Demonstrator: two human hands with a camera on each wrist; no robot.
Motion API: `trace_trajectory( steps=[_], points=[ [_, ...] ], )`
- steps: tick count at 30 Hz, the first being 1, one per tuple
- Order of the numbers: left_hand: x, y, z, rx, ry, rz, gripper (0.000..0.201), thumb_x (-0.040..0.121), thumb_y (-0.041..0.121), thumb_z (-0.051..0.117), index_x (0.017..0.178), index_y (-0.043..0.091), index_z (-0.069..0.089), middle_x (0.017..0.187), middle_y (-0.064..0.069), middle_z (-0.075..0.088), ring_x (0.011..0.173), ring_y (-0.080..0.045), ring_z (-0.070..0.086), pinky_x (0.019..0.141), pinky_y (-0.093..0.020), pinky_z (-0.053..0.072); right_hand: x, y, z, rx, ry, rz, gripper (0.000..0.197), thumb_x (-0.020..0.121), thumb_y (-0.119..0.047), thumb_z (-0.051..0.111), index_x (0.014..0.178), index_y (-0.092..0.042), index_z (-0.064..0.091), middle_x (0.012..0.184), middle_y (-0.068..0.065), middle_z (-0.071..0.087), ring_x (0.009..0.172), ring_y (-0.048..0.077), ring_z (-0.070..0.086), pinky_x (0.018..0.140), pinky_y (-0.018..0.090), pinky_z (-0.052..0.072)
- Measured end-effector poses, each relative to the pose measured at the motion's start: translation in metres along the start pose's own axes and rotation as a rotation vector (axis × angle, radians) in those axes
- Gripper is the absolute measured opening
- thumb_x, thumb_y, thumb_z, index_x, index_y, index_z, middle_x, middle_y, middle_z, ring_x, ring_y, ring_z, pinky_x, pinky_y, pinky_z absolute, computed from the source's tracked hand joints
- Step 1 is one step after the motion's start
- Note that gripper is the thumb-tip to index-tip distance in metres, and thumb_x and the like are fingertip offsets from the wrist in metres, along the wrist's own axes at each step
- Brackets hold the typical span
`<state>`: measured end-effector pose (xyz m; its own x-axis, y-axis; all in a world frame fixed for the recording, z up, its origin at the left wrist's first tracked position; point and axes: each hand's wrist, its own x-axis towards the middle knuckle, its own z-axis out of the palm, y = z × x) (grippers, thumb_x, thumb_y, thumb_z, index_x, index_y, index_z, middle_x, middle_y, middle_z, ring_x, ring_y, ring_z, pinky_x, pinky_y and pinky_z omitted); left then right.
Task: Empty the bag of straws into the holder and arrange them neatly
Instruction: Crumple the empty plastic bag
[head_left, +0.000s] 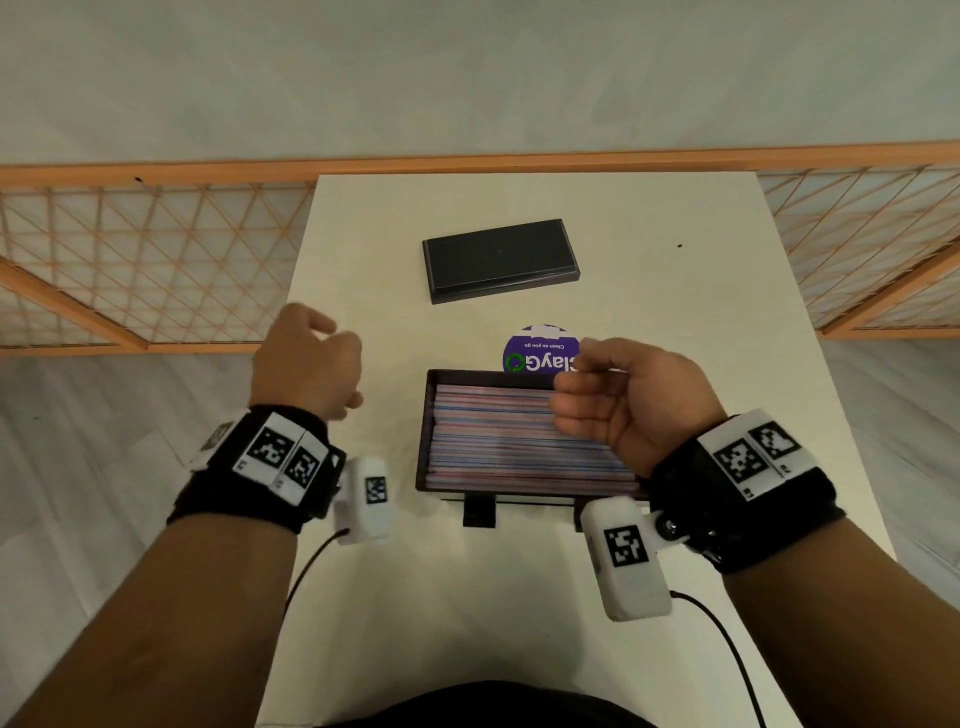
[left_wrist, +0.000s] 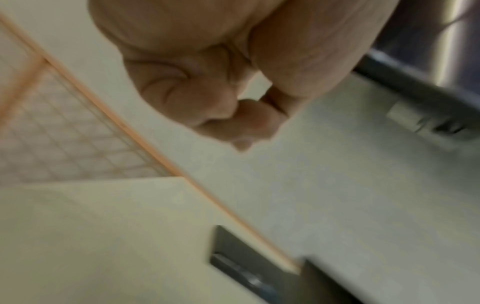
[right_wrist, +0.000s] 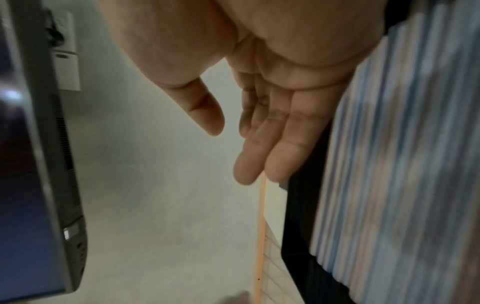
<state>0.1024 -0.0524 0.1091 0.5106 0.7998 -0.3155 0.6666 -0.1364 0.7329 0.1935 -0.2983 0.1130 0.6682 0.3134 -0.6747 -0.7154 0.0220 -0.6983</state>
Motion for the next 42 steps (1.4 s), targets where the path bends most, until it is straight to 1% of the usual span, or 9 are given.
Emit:
trace_trajectory(
  steps=[8,15,19,23,27,30,37,39,42],
  points=[
    [0.015,-0.112,0.049,0.537,-0.523,-0.246,0.114,0.082,0.046,0.078,0.161,0.018,0.001,0.155,-0.015,0.040,0.131,-0.037,0.051,0.103,-0.040,0.046,-0.008,-0.020,0.009,-0.045,0.057,-0.131,0.014,0.093,-0.017,0.060,0.084,-0.006,0.060,0.066,0.010,0.063,0.048,0.024,0.058,0.052,0.034,0.055],
    [0.007,-0.125,0.057,0.749,-0.284,-0.068,0.033,0.098,0.029,0.057,0.124,0.010,0.059,0.128,-0.016,0.063,0.112,-0.037,0.061,0.090,-0.035,0.049,-0.014,-0.012,0.006,-0.127,0.058,-0.211,0.013,0.091,-0.011,0.064,0.080,-0.004,0.061,0.065,0.013,0.062,0.046,0.025,0.054,0.052,0.036,0.055],
    [0.020,-0.086,0.032,0.524,-0.031,-0.012,0.046,0.102,0.040,0.049,0.120,0.000,0.062,0.128,-0.023,0.062,0.118,-0.042,0.057,0.097,-0.043,0.044,-0.018,-0.012,0.007,-0.227,0.077,-0.343,0.005,0.087,-0.004,0.066,0.082,-0.004,0.064,0.064,0.011,0.065,0.046,0.026,0.058,0.052,0.035,0.053],
    [0.013,-0.022,0.005,0.128,0.164,0.277,0.039,0.100,0.036,0.052,0.079,0.003,0.056,0.079,-0.009,0.060,0.080,-0.033,0.055,0.069,-0.035,0.036,-0.024,-0.011,0.015,-0.488,0.095,-0.590,0.023,0.088,-0.001,0.062,0.102,-0.020,0.062,0.089,-0.001,0.067,0.056,0.025,0.069,0.060,0.044,0.060],
    [-0.027,0.039,-0.001,-0.260,0.045,0.533,0.050,0.100,0.027,0.060,0.053,0.023,0.043,0.046,0.016,0.045,0.046,-0.002,0.039,0.052,-0.025,0.033,-0.035,-0.012,0.025,-0.750,-0.083,-0.946,0.077,0.086,0.010,0.050,0.144,-0.040,0.038,0.135,-0.011,0.050,0.103,0.006,0.065,0.072,0.027,0.057],
    [-0.063,0.065,0.007,-0.388,-0.263,0.523,0.029,0.103,0.023,0.057,0.081,0.016,0.075,0.079,0.008,0.077,0.075,-0.010,0.072,0.071,-0.033,0.060,-0.035,-0.011,0.030,-0.832,-0.209,-1.137,0.095,0.081,0.016,0.053,0.154,-0.034,0.017,0.154,0.000,0.030,0.135,0.010,0.040,0.087,0.025,0.055],
    [-0.092,0.067,0.027,-0.428,-0.596,0.385,0.050,0.096,0.036,0.056,0.095,-0.012,0.070,0.096,-0.029,0.071,0.081,-0.018,0.068,0.078,-0.031,0.054,-0.020,-0.007,0.017,-1.030,0.018,-1.181,0.028,0.074,-0.020,0.070,0.099,-0.010,0.067,0.088,0.004,0.064,0.074,0.020,0.060,0.060,0.033,0.050],
    [-0.093,0.061,0.033,-0.380,-0.540,0.506,0.049,0.086,0.042,0.061,0.104,-0.003,0.065,0.100,-0.024,0.067,0.094,-0.020,0.066,0.087,-0.044,0.052,-0.020,-0.012,0.014,-1.102,0.162,-1.199,0.015,0.072,-0.022,0.064,0.076,-0.007,0.064,0.073,0.006,0.063,0.063,0.024,0.058,0.056,0.026,0.041],
    [-0.103,0.057,0.032,-0.120,-0.188,0.860,0.049,0.075,0.028,0.070,0.119,0.012,0.054,0.115,0.000,0.059,0.109,-0.014,0.056,0.096,-0.022,0.044,-0.025,-0.026,0.010,-1.092,0.349,-1.049,0.031,0.079,-0.025,0.061,0.055,-0.016,0.044,0.053,-0.006,0.047,0.047,0.010,0.041,0.047,0.020,0.024]
  ],
)
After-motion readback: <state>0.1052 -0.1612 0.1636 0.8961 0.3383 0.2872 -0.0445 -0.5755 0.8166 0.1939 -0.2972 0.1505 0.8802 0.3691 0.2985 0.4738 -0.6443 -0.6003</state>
